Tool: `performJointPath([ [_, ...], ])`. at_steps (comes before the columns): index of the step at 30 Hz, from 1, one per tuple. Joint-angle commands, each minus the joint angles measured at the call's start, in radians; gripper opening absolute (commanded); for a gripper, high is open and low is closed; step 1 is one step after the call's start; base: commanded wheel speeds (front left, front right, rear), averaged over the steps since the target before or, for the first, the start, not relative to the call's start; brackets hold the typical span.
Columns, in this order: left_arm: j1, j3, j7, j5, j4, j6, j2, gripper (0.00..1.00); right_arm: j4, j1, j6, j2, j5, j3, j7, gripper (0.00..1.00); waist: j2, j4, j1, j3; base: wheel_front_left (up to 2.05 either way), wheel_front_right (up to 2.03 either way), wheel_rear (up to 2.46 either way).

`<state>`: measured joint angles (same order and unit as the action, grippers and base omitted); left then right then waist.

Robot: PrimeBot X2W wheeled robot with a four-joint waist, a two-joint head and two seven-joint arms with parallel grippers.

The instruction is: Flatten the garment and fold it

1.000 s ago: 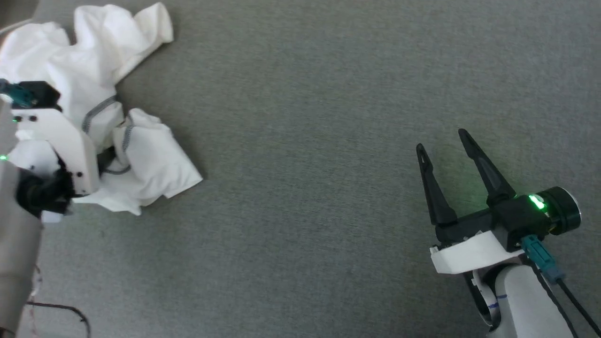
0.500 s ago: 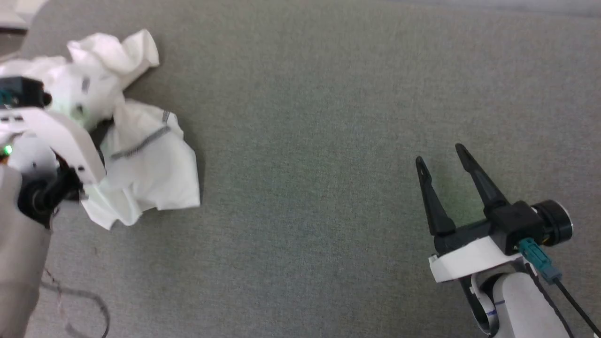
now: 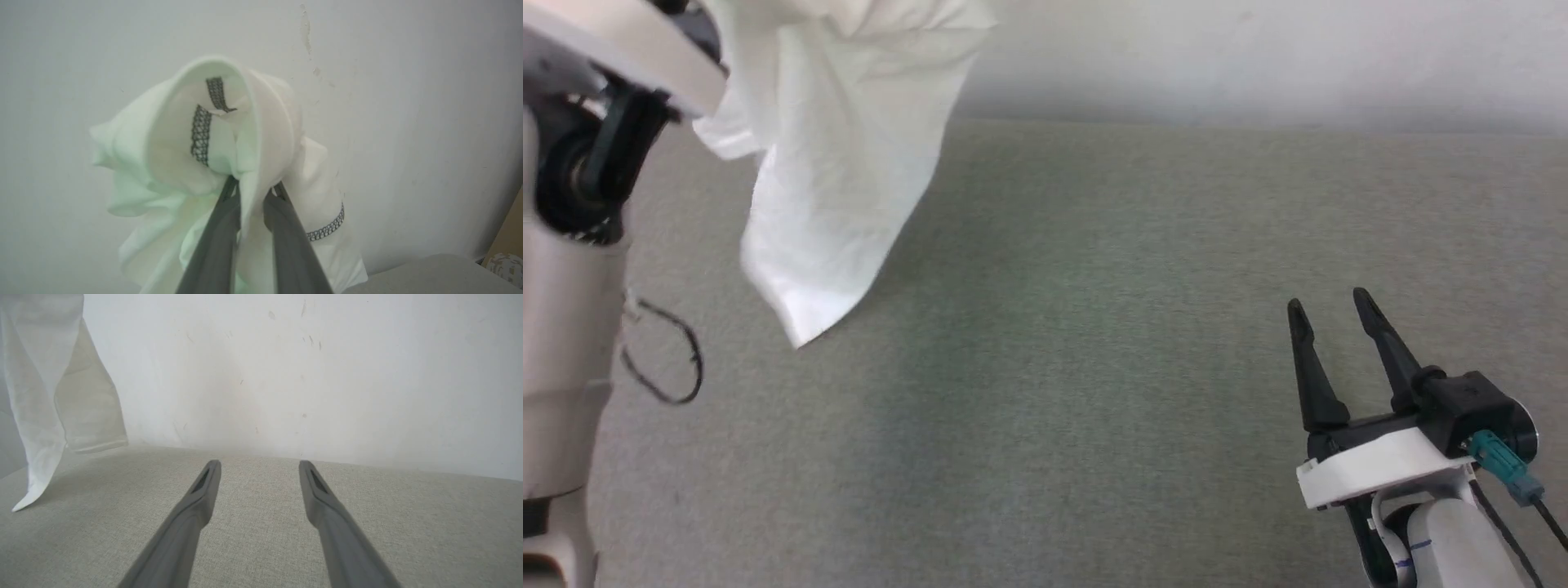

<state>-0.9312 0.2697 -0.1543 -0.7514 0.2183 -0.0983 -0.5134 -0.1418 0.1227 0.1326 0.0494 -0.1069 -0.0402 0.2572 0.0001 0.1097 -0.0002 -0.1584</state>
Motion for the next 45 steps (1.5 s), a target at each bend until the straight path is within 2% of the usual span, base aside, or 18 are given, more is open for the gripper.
performJointPath([
  [1, -0.035, 0.019, 0.016, 0.028, -0.023, 0.012, 0.024, 0.0, -0.002, -0.002, -0.002, 0.001, -0.006, 0.004, 0.005, 1.0, -0.0001, -0.115, 0.0002, 0.054, 0.0, 0.0, 0.0],
  [10, -0.108, 0.085, 0.154, 0.067, -0.058, 0.055, 0.216, 0.0, 0.0, 0.018, -0.002, 0.001, -0.047, 0.063, 0.005, 1.0, -0.0001, -0.279, 0.0002, 0.015, 0.0, 0.0, 0.0],
  [14, -0.097, 0.113, 0.228, 0.074, -0.035, 0.061, 0.296, 0.0, 0.003, 0.025, -0.002, 0.001, -0.058, 0.089, 0.005, 1.0, -0.0001, -0.317, 0.0002, -0.008, 0.0, 0.0, 0.0],
  [17, -0.05, 0.123, 0.262, 0.062, -0.001, 0.066, 0.329, 0.0, 0.003, 0.024, -0.002, 0.001, -0.062, 0.098, 0.005, 1.0, -0.0001, -0.328, 0.0002, -0.016, 0.0, 0.0, 0.0],
  [20, 0.054, 0.124, 0.278, 0.037, 0.039, 0.073, 0.335, 0.0, 0.005, 0.023, -0.002, 0.001, -0.066, 0.101, 0.005, 1.0, -0.0001, -0.329, 0.0002, -0.024, 0.0, 0.0, 0.0],
  [24, 0.247, 0.135, 0.289, 0.024, 0.12, 0.088, 0.303, 0.0, 0.004, 0.024, -0.002, 0.001, -0.068, 0.098, 0.005, 1.0, -0.0001, -0.308, 0.0002, -0.032, 0.0, 0.0, 0.0],
  [28, 0.43, 0.154, 0.283, 0.045, 0.239, 0.146, 0.259, 0.0, -0.001, 0.02, -0.002, 0.001, -0.059, 0.099, 0.005, 1.0, -0.0001, -0.263, 0.0002, -0.029, 0.0, 0.0, 0.0],
  [31, 0.518, 0.2, 0.237, 0.065, 0.335, 0.159, 0.24, 0.0, -0.01, 0.017, -0.002, 0.001, -0.04, 0.083, 0.005, 1.0, -0.0001, -0.229, 0.0002, -0.022, 0.0, 0.0, 0.0],
  [32, 0.534, 0.21, 0.232, 0.069, 0.355, 0.157, 0.239, 0.44, -0.013, 0.018, -0.002, 0.001, -0.034, 0.076, 0.005, 1.0, -0.0001, -0.219, 0.0002, -0.018, 0.0, 0.0, 0.0],
  [33, 0.545, 0.211, 0.237, 0.066, 0.37, 0.157, 0.243, 1.0, -0.015, 0.017, -0.002, 0.001, -0.028, 0.071, 0.005, 1.0, -0.0001, -0.209, 0.0002, -0.012, 0.0, 0.0, 0.0],
  [39, 0.571, 0.182, 0.334, 0.039, 0.368, 0.135, 0.261, 1.0, -0.025, -0.005, -0.002, 0.001, -0.002, 0.081, 0.005, 1.0, -0.0001, -0.145, 0.0002, 0.041, 0.0, 0.0, 0.0],
  [45, 0.597, 0.163, 0.404, 0.103, 0.269, 0.148, 0.22, 1.0, -0.027, -0.041, -0.002, 0.001, 0.014, 0.091, 0.005, 1.0, -0.0001, -0.092, 0.0002, 0.091, 0.0, 0.0, 0.0],
])
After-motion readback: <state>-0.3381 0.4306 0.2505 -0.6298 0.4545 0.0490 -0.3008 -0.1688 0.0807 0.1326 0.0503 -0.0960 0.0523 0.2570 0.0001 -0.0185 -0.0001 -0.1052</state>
